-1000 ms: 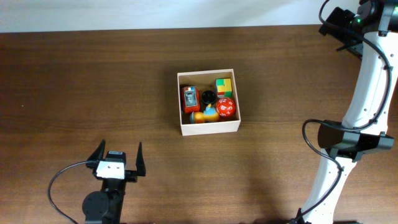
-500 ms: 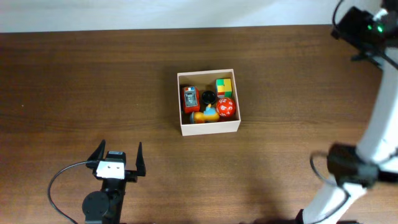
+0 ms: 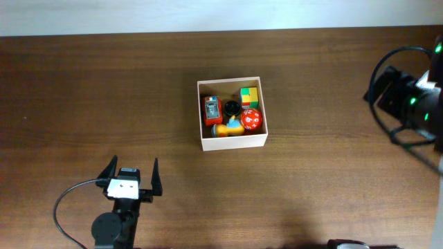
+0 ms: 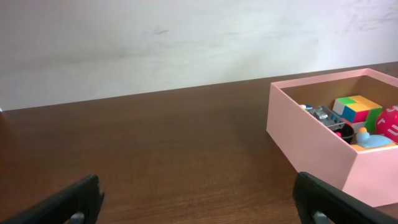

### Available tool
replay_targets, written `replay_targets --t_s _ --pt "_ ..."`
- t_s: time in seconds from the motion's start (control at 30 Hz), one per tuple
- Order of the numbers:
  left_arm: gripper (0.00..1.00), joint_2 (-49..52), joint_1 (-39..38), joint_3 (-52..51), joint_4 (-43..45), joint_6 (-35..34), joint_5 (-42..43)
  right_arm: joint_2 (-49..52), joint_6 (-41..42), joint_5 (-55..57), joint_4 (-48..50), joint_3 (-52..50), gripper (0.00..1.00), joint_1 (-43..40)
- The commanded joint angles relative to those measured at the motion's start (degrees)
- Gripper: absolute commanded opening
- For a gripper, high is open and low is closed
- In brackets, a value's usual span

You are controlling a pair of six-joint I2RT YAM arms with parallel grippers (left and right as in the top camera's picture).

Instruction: Pack container

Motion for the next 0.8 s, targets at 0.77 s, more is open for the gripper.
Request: replay_targets --t_s 0.77 --pt "0.99 -0.5 -0.1 -0.4 0.0 1.1 0.0 -53.8 0.1 2.0 101.0 -97.0 0.99 6.8"
